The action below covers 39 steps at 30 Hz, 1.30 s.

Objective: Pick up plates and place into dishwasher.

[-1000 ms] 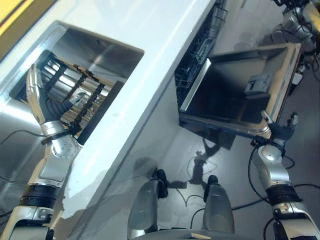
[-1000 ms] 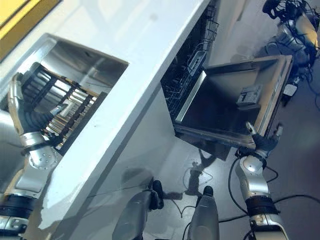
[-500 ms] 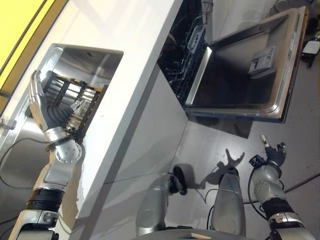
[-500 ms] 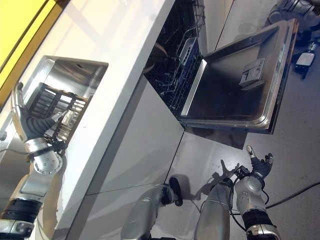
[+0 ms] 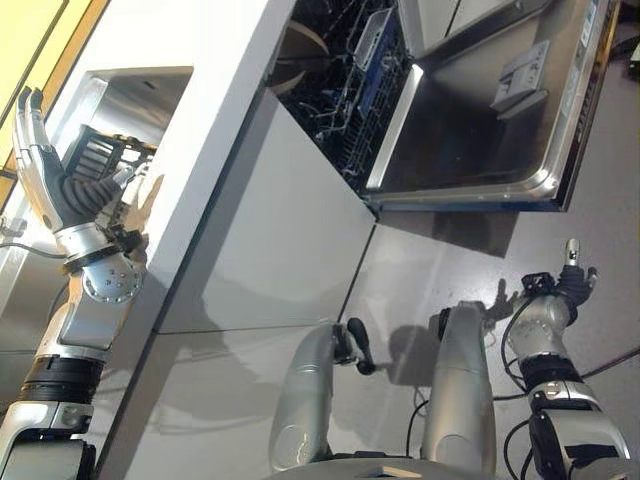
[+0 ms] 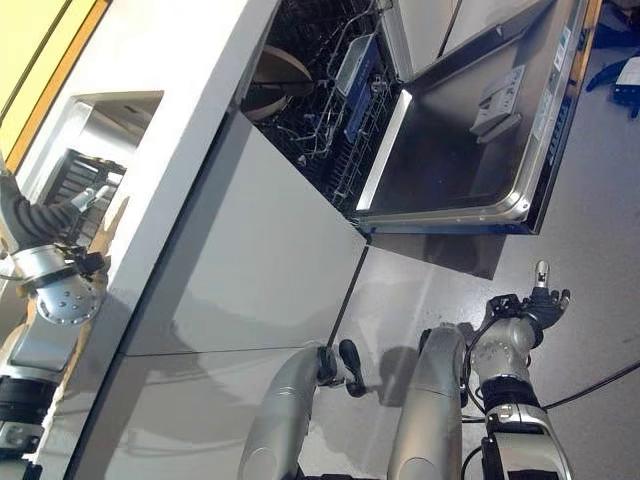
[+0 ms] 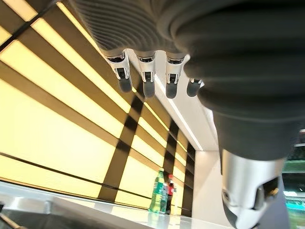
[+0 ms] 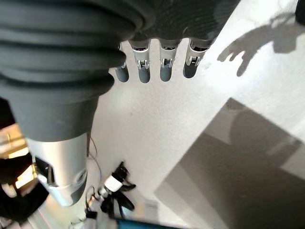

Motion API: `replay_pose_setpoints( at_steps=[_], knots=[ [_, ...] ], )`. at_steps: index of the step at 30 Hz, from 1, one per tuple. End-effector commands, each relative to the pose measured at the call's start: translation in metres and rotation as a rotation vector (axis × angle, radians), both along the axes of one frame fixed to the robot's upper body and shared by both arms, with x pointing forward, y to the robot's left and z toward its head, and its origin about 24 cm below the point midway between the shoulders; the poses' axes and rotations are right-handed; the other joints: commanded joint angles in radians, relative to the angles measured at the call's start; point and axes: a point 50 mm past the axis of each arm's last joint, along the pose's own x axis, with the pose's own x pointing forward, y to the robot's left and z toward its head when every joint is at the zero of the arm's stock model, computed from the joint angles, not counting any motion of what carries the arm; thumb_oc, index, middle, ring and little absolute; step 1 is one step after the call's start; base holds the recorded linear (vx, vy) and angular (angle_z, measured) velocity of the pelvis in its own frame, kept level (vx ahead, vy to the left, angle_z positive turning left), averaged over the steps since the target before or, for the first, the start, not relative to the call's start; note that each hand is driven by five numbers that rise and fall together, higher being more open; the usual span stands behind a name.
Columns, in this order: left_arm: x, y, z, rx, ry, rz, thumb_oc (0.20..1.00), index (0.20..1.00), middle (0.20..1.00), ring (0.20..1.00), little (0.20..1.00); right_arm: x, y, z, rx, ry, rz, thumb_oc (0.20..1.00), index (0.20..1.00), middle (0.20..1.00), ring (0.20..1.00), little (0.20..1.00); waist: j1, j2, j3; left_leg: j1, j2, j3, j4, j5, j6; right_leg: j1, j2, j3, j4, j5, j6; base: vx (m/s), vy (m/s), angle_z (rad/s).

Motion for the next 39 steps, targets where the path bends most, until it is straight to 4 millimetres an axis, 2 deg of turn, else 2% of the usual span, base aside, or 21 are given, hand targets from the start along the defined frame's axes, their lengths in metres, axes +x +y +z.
replay_pose_setpoints(
  at_steps=[1, 2, 3, 4, 5, 7, 8, 9, 11, 13, 14, 16, 20, 25, 26, 27, 35, 39],
  knots=[
    [0.006, -0.045, -0.046, -0.134, 0.079, -0.146, 1.000, 1.000, 1.000, 1.000, 1.000, 0.021, -0.020, 0.062, -0.064, -0.192, -0.071, 1.000, 1.000, 1.000, 1.000, 1.000, -0.004, 0.062, 0.086, -0.089, -0.030, 0.047, 0.066, -0.017, 0.061, 0.004, 0.006, -0.041, 0.148, -0.085, -0.124, 0.07, -0.035, 0.17],
    [0.007, -0.047, -0.046, -0.129, 0.080, -0.156, 1.000, 1.000, 1.000, 1.000, 1.000, 0.024, -0.023, 0.072, -0.080, -0.210, -0.069, 1.000, 1.000, 1.000, 1.000, 1.000, -0.002, 0.064, 0.086, -0.098, -0.036, 0.043, 0.098, -0.048, 0.053, -0.001, 0.003, -0.028, 0.179, -0.117, -0.119, 0.00, -0.016, 0.21],
    [0.007, -0.047, -0.045, -0.129, 0.079, -0.158, 1.000, 1.000, 1.000, 1.000, 1.000, 0.025, -0.024, 0.074, -0.084, -0.214, -0.069, 1.000, 1.000, 1.000, 1.000, 1.000, -0.001, 0.067, 0.086, -0.110, -0.033, 0.050, 0.092, -0.028, 0.060, -0.019, -0.001, -0.033, 0.179, -0.096, -0.123, 0.06, -0.025, 0.18],
    [0.006, -0.049, -0.045, -0.120, 0.079, -0.170, 1.000, 1.000, 1.000, 1.000, 1.000, 0.029, -0.025, 0.087, -0.114, -0.240, -0.048, 1.000, 1.000, 1.000, 1.000, 1.000, 0.003, 0.072, 0.086, -0.119, -0.038, 0.046, 0.115, -0.049, 0.053, -0.025, -0.003, -0.021, 0.206, -0.119, -0.119, 0.00, -0.013, 0.11],
    [0.006, -0.050, -0.044, -0.112, 0.076, -0.181, 1.000, 1.000, 1.000, 1.000, 1.000, 0.037, -0.024, 0.101, -0.155, -0.274, 0.020, 1.000, 1.000, 1.000, 1.000, 1.000, 0.009, 0.078, 0.086, -0.136, -0.044, 0.044, 0.136, -0.059, 0.049, -0.043, -0.008, -0.014, 0.233, -0.129, -0.118, 0.08, -0.032, 0.07],
    [0.006, -0.051, -0.039, -0.110, 0.066, -0.196, 1.000, 1.000, 1.000, 1.000, 1.000, 0.051, -0.013, 0.112, -0.209, -0.314, 0.207, 1.000, 1.000, 1.000, 1.000, 1.000, 0.020, 0.080, 0.086, -0.158, -0.055, 0.042, 0.151, -0.064, 0.049, -0.065, -0.011, -0.010, 0.259, -0.135, -0.117, 0.01, -0.019, 0.08],
    [0.005, -0.050, -0.039, -0.110, 0.064, -0.198, 1.000, 1.000, 1.000, 1.000, 1.000, 0.052, -0.012, 0.114, -0.223, -0.320, 0.231, 1.000, 1.000, 1.000, 1.000, 1.000, 0.021, 0.080, 0.086, -0.162, -0.056, 0.041, 0.153, -0.064, 0.049, -0.070, -0.011, -0.009, 0.264, -0.136, -0.117, -0.01, -0.023, 0.15],
    [0.004, -0.049, -0.037, -0.105, 0.059, -0.208, 1.000, 1.000, 1.000, 1.000, 1.000, 0.061, 0.004, 0.119, -0.320, -0.310, 0.382, 1.000, 1.000, 1.000, 1.000, 1.000, 0.030, 0.078, 0.086, -0.177, -0.059, 0.037, 0.159, -0.062, 0.049, -0.084, -0.010, -0.006, 0.279, -0.135, -0.116, -0.02, -0.023, 0.18],
    [0.004, -0.047, -0.033, -0.099, 0.052, -0.212, 1.000, 1.000, 1.000, 1.000, 1.000, 0.069, 0.028, 0.114, -0.387, -0.293, 0.589, 1.000, 1.000, 1.000, 1.000, 1.000, 0.034, 0.063, 0.086, -0.199, -0.058, 0.030, 0.171, -0.064, 0.049, -0.099, -0.004, -0.006, 0.296, -0.140, -0.115, 0.00, -0.043, 0.09],
    [0.005, -0.046, -0.030, -0.095, 0.047, -0.211, 1.000, 1.000, 1.000, 1.000, 1.000, 0.072, 0.043, 0.108, -0.446, -0.271, 0.704, 1.000, 1.000, 1.000, 1.000, 1.000, 0.036, 0.051, 0.086, -0.211, -0.056, 0.027, 0.174, -0.060, 0.050, -0.106, 0.000, -0.009, 0.294, -0.135, -0.113, 0.00, -0.064, 0.01],
    [0.006, -0.045, -0.026, -0.082, 0.041, -0.212, 1.000, 1.000, 1.000, 1.000, 1.000, 0.074, 0.057, 0.104, -0.486, -0.256, 0.804, 1.000, 1.000, 1.000, 1.000, 1.000, 0.042, 0.038, 0.086, -0.213, -0.051, 0.024, 0.171, -0.055, 0.051, -0.105, 0.000, -0.015, 0.287, -0.128, -0.109, 0.00, -0.066, 0.02],
    [0.008, -0.045, -0.021, -0.072, 0.038, -0.209, 1.000, 1.000, 1.000, 1.000, 1.000, 0.074, 0.068, 0.103, -0.518, -0.269, 0.871, 1.000, 1.000, 1.000, 1.000, 1.000, 0.047, 0.025, 0.086, -0.216, -0.046, 0.020, 0.169, -0.050, 0.052, -0.103, -0.002, -0.023, 0.279, -0.119, -0.105, 0.01, -0.084, 0.01],
    [0.013, -0.044, -0.010, -0.040, 0.029, -0.194, 1.000, 1.000, 1.000, 1.000, 1.000, 0.078, 0.105, 0.108, -0.557, -0.324, 1.039, 1.000, 1.000, 1.000, 1.000, 1.000, 0.073, -0.010, 0.086, -0.214, -0.040, 0.007, 0.160, -0.039, 0.053, -0.083, -0.008, -0.051, 0.253, -0.097, -0.090, 0.05, -0.090, 0.10],
    [0.016, -0.040, -0.002, -0.013, 0.031, -0.185, 1.000, 1.000, 1.000, 1.000, 1.000, 0.076, 0.132, 0.117, -0.596, -0.396, 1.119, 1.000, 1.000, 1.000, 1.000, 1.000, 0.098, -0.034, 0.086, -0.192, -0.039, -0.006, 0.126, -0.021, 0.054, -0.037, -0.008, -0.083, 0.208, -0.071, -0.077, 0.05, -0.079, 0.10],
    [0.016, -0.038, 0.000, -0.010, 0.030, -0.184, 1.000, 1.000, 1.000, 1.000, 1.000, 0.076, 0.135, 0.119, -0.602, -0.409, 1.127, 1.000, 1.000, 1.000, 1.000, 1.000, 0.105, -0.035, 0.086, -0.192, -0.036, -0.006, 0.094, 0.016, 0.063, -0.039, -0.008, -0.097, 0.183, -0.035, -0.083, -0.01, -0.090, 0.14],
    [0.015, -0.037, 0.000, -0.005, 0.033, -0.184, 1.000, 1.000, 1.000, 1.000, 1.000, 0.075, 0.139, 0.119, -0.606, -0.416, 1.135, 1.000, 1.000, 1.000, 1.000, 1.000, 0.111, -0.041, 0.086, -0.189, -0.036, -0.009, 0.091, 0.016, 0.063, -0.028, -0.007, -0.104, 0.176, -0.035, -0.082, -0.03, -0.068, 0.11],
    [0.010, -0.029, 0.001, 0.019, 0.042, -0.175, 1.000, 1.000, 1.000, 1.000, 1.000, 0.067, 0.153, 0.121, -0.647, -0.488, 1.151, 1.000, 1.000, 1.000, 1.000, 1.000, 0.145, -0.071, 0.086, -0.125, -0.040, -0.031, 0.016, 0.041, 0.065, 0.077, 0.010, -0.158, 0.052, -0.001, -0.074, 0.08, -0.068, 0.07],
    [0.009, -0.023, 0.009, 0.024, 0.027, -0.159, 1.000, 1.000, 1.000, 1.000, 1.000, 0.063, 0.161, 0.133, -0.706, -0.552, 1.150, 1.000, 1.000, 1.000, 1.000, 1.000, 0.166, -0.101, 0.086, -0.046, -0.056, -0.053, -0.049, 0.045, 0.069, 0.188, 0.018, -0.186, -0.065, 0.027, -0.067, 0.08, -0.029, -0.15]
  ],
)
